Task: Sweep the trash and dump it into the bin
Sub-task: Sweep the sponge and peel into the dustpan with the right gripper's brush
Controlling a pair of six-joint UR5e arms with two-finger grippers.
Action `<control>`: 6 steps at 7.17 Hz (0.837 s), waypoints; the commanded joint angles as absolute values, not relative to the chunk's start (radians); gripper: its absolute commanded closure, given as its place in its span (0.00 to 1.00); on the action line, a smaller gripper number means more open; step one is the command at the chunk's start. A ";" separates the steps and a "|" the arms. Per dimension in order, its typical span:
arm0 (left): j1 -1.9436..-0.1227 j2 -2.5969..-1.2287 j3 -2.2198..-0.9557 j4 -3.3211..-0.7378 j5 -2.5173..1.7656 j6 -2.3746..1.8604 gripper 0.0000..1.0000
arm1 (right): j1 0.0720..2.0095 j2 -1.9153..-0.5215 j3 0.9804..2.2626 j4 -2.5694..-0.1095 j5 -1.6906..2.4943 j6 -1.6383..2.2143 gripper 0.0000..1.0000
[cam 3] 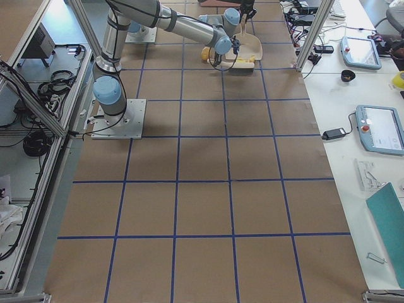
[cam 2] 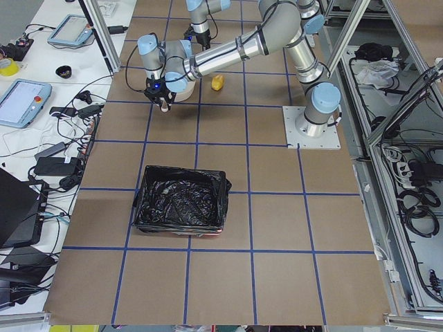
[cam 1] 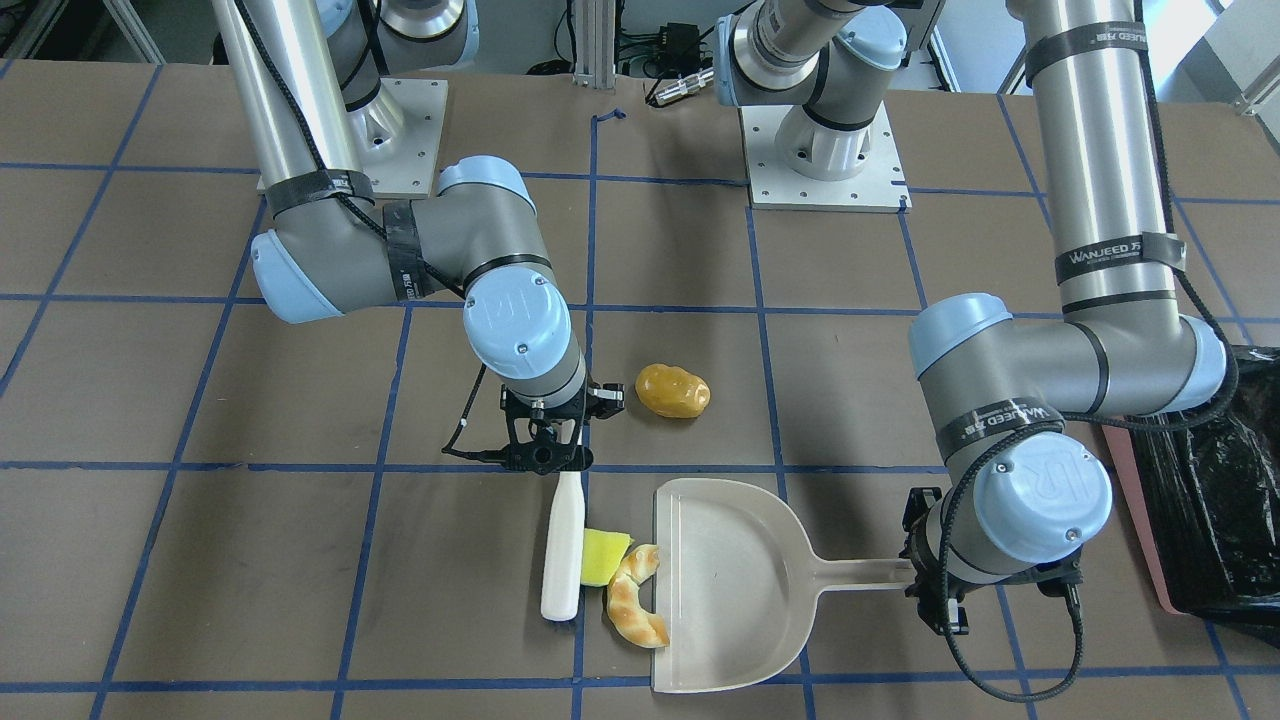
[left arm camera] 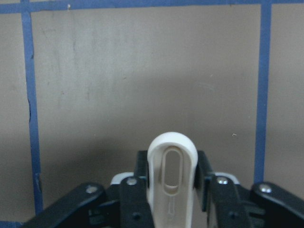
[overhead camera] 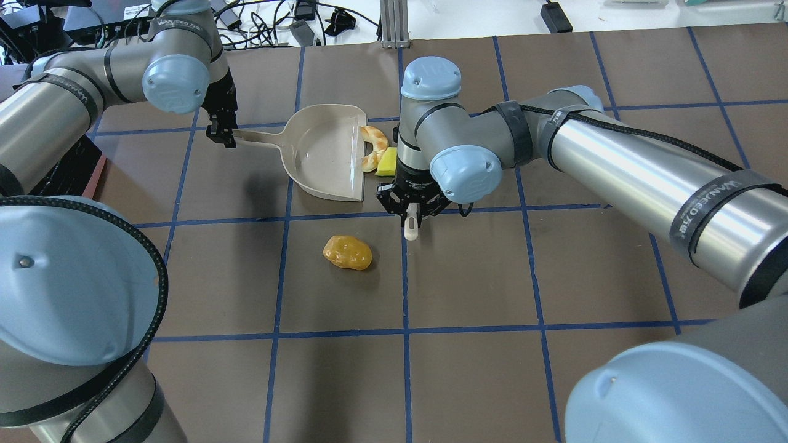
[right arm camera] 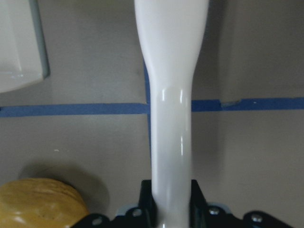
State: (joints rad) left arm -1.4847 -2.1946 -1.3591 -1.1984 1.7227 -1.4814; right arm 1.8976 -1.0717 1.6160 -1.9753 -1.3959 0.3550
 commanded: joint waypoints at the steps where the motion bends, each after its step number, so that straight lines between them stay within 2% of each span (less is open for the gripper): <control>1: -1.485 -2.195 -1.359 -1.189 1.723 -1.483 1.00 | 1.925 -1.045 1.571 -1.979 -1.365 0.400 1.00; 6: -1.485 -2.197 -1.361 -1.189 1.724 -1.482 1.00 | 1.970 -0.996 1.485 -1.983 -1.296 0.479 1.00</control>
State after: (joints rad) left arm -1.4849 -2.1966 -1.3596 -1.1889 1.7229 -1.4819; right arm 1.9648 -1.0016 1.5102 -1.9849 -1.3160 0.4684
